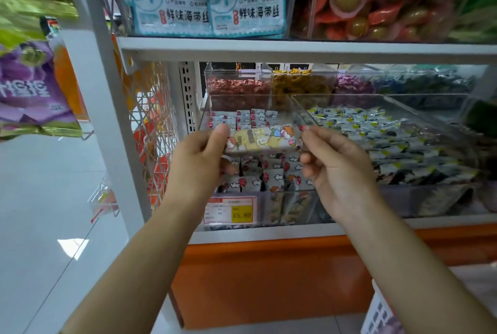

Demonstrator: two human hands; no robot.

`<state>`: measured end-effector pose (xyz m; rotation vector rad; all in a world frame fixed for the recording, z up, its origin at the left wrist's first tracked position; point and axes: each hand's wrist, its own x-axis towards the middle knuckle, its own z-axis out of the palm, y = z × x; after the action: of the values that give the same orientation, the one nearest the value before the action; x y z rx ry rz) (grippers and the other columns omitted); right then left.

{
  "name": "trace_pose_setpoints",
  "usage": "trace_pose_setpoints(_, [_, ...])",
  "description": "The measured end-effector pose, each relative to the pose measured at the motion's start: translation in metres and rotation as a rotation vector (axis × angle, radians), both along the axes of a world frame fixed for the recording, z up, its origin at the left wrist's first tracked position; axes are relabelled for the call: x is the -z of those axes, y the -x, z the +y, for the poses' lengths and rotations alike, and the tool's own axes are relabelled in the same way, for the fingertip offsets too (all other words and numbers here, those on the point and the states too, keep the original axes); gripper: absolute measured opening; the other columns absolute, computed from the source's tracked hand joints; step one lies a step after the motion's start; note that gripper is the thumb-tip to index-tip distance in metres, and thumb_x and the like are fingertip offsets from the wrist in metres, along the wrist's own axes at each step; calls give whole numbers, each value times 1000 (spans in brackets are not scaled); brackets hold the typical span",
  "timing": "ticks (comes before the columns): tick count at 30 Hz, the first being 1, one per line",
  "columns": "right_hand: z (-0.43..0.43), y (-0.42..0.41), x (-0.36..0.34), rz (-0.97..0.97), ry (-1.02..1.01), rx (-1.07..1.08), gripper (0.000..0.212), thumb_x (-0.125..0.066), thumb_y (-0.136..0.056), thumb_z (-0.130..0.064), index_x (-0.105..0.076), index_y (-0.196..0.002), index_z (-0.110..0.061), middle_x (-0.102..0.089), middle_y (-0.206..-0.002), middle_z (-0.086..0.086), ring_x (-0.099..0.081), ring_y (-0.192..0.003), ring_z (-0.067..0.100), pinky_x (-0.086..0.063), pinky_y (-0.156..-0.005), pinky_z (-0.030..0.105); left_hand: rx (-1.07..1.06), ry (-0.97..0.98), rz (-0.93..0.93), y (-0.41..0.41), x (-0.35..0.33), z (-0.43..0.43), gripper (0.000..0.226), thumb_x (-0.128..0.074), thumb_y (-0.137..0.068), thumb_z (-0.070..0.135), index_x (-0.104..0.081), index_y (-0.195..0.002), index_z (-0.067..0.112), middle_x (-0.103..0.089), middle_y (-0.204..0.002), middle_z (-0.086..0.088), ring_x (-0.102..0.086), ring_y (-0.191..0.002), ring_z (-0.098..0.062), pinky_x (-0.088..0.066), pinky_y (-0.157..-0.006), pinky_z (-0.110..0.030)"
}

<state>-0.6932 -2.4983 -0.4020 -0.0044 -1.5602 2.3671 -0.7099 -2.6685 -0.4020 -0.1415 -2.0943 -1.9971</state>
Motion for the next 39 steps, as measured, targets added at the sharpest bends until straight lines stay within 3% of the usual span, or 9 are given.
trace_pose_setpoints(5, [4,3,3,6,167,-155,22,-58,-74,4,-67,-90,-8,-69,-67,1,-64,-57,10,-52,-52,17,193,-475,-167,3,-1,-3,26,-48,-93,39,-49,-81,15,-47,-56,4,-37,-44,-6,-33,-38,-15])
trace_pose_setpoints(10, [6,7,5,39,195,-216,40,-60,-65,0,-65,-104,-5,-62,-81,7,-65,-61,12,-53,-56,19,159,-525,-178,7,3,-4,26,-54,-88,33,-42,-71,18,-38,-46,7,-33,-39,-5,-33,-37,-12])
trace_pose_setpoints(15, [10,10,6,11,292,-195,33,-53,-81,7,-60,-112,-2,-66,-79,9,-67,-61,12,-53,-54,18,299,-696,-235,9,2,-6,17,-61,-70,25,-56,-75,10,-51,-65,-1,-47,-44,-2,-40,-38,-10])
trace_pose_setpoints(19, [13,11,5,16,332,-165,26,-46,-89,8,-61,-107,-3,-71,-69,4,-66,-58,10,-52,-52,16,430,-614,-232,9,-2,-9,16,-59,-69,8,-71,-59,10,-63,-60,-4,-61,-53,-5,-50,-49,-11])
trace_pose_setpoints(23, [14,11,5,42,292,-140,34,-43,-91,8,-62,-111,-11,-69,-65,-2,-64,-56,8,-52,-53,16,448,-498,-170,8,-3,-10,20,-58,-66,2,-74,-59,12,-68,-62,-5,-69,-63,-10,-52,-56,-12])
trace_pose_setpoints(27, [14,11,6,67,228,-106,38,-41,-93,9,-65,-107,-16,-63,-75,3,-62,-56,8,-52,-54,17,332,-282,-90,7,-2,-9,12,-61,-73,1,-69,-81,2,-73,-72,-11,-72,-70,-16,-53,-59,-14])
trace_pose_setpoints(31, [12,11,7,72,198,-59,35,-41,-92,9,-65,-104,-13,-56,-80,5,-63,-58,9,-53,-55,18,151,-29,28,5,1,-6,10,-58,-86,3,-65,-78,4,-71,-64,-5,-68,-57,-12,-54,-53,-17])
trace_pose_setpoints(39, [8,14,6,41,278,-17,25,-43,-91,11,-56,-102,-7,-61,-76,10,-65,-53,12,-53,-52,19,310,-304,-90,10,1,-11,16,-60,-68,10,-62,-82,2,-68,-63,-5,-63,-55,-9,-53,-55,-15])
